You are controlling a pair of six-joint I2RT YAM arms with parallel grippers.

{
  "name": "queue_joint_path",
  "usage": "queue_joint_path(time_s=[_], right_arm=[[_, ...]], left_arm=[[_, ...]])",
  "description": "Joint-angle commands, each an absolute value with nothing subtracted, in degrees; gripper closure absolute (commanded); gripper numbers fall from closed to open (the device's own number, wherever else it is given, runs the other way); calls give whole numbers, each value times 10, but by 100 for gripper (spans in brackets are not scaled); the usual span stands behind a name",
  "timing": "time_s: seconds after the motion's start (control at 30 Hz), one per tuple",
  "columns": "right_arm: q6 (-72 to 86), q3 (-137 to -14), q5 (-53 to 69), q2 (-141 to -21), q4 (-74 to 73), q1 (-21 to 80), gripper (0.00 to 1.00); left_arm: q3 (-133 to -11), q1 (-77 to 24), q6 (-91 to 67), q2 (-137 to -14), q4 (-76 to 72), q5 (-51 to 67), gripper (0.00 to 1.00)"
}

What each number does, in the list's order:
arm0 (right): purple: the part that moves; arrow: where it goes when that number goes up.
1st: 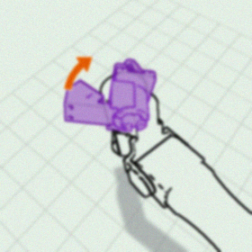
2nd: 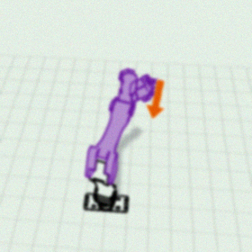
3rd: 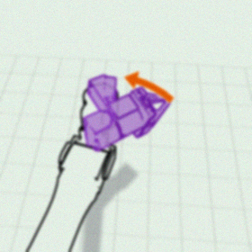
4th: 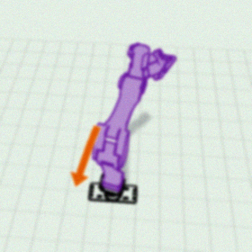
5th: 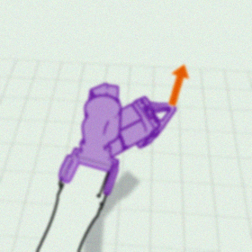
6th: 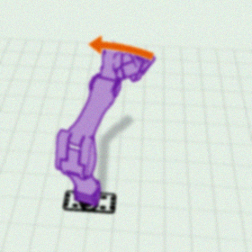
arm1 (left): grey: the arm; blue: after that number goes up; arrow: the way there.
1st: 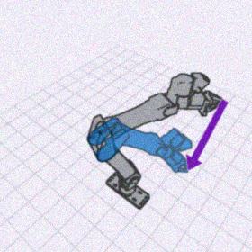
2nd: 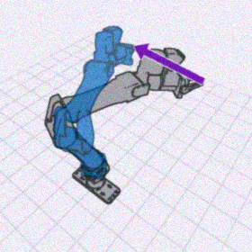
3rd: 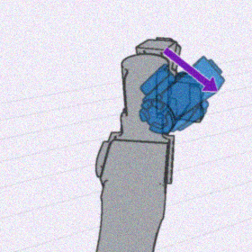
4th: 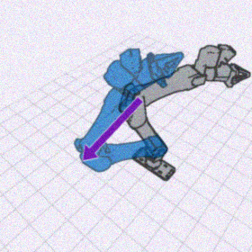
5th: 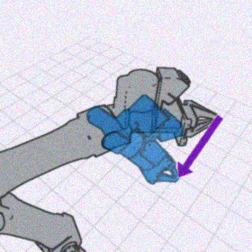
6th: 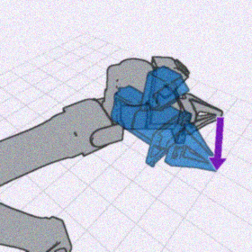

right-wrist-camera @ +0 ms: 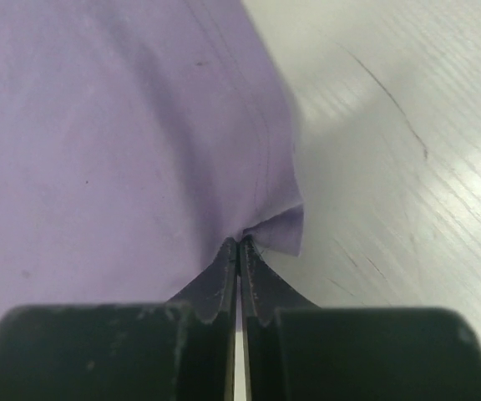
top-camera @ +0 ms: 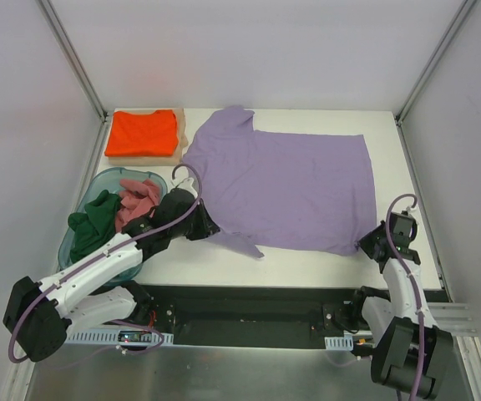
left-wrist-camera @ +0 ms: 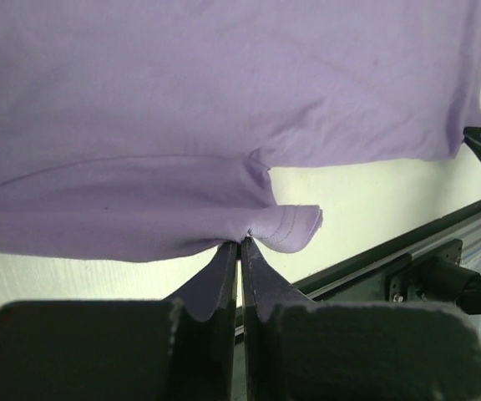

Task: Fold and stack the t-shirts
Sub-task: Grap the side of the flattened tshirt closest away from the robot with both arms, then fold the flattened tshirt in 1/3 of the way

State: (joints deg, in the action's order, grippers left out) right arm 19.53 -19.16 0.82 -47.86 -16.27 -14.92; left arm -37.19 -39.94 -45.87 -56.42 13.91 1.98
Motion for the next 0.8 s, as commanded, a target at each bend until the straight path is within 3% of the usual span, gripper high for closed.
queue_joint_path(time_s=[0.0,0.77], right_arm=[[177,-236,53,-496,-170,-152,99],[173,-361,60,-586,-184,-153,99]], left_arm=[[-410,-387,-432,-576,109,27,100],[-497,-309,-389,-625,86,-13,100]])
